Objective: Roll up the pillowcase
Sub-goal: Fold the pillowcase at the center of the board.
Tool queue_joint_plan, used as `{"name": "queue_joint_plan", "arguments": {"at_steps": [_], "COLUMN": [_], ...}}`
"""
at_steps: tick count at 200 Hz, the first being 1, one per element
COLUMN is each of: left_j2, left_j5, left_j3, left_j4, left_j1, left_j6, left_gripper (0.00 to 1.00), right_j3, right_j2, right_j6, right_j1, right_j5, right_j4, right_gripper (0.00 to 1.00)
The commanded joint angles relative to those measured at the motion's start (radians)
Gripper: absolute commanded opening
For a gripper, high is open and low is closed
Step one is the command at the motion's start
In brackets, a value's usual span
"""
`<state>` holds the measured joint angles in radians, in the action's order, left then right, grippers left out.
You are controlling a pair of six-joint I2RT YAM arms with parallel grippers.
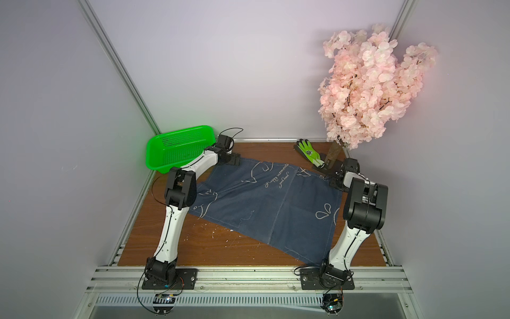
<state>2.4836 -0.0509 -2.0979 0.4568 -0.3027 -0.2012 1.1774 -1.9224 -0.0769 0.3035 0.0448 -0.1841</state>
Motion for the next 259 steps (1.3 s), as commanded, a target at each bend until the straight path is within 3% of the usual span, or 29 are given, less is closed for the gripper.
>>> {"name": "queue_joint_plan", "arguments": {"at_steps": [1, 26, 81, 132, 153, 188, 215, 237, 259], "left_j2": [0.033, 0.051, 0.153, 0.203, 0.219, 0.241, 0.243, 0.250, 0.249], "left_j5": [-0.092, -0.092, -0.064, -0.096, -0.100, 0.053, 0.068, 0.078, 0.095], "left_j3": [-0.047, -0.062, -0.191, -0.227, -0.230, -0.230, -0.227, -0.222, -0.224], "left_j4": [-0.038, -0.099, -0.061, -0.050, -0.027, -0.014, 0.020, 0.029, 0.019], "left_j1": [0.017, 0.023, 0.027, 0.039, 0.040, 0.040, 0.040, 0.042, 0.043], "left_j6": [0.009, -0.003, -0.036, -0.033, -0.024, -0.052, -0.058, -0.043, -0.037], "left_gripper": [0.99, 0.99, 1.00, 0.99, 0.92, 0.74, 0.64, 0.52, 0.33], "right_j3": [-0.028, -0.027, -0.021, -0.020, -0.008, 0.022, 0.027, 0.032, 0.032], "right_j2": [-0.017, -0.018, -0.017, 0.010, 0.018, 0.020, 0.025, 0.025, 0.024], "right_j6": [0.011, 0.018, 0.031, 0.047, 0.052, 0.059, 0.064, 0.068, 0.065], "right_j1": [0.001, 0.001, 0.001, 0.000, 0.001, 0.001, 0.000, 0.000, 0.000], "right_j5": [-0.025, -0.024, -0.033, -0.033, -0.029, -0.027, -0.008, -0.004, -0.011], "right_j4": [-0.028, -0.028, -0.028, -0.036, -0.047, -0.063, -0.069, -0.072, -0.069], "right_gripper": [0.57, 0.52, 0.35, 0.23, 0.22, 0.22, 0.21, 0.21, 0.21]}}
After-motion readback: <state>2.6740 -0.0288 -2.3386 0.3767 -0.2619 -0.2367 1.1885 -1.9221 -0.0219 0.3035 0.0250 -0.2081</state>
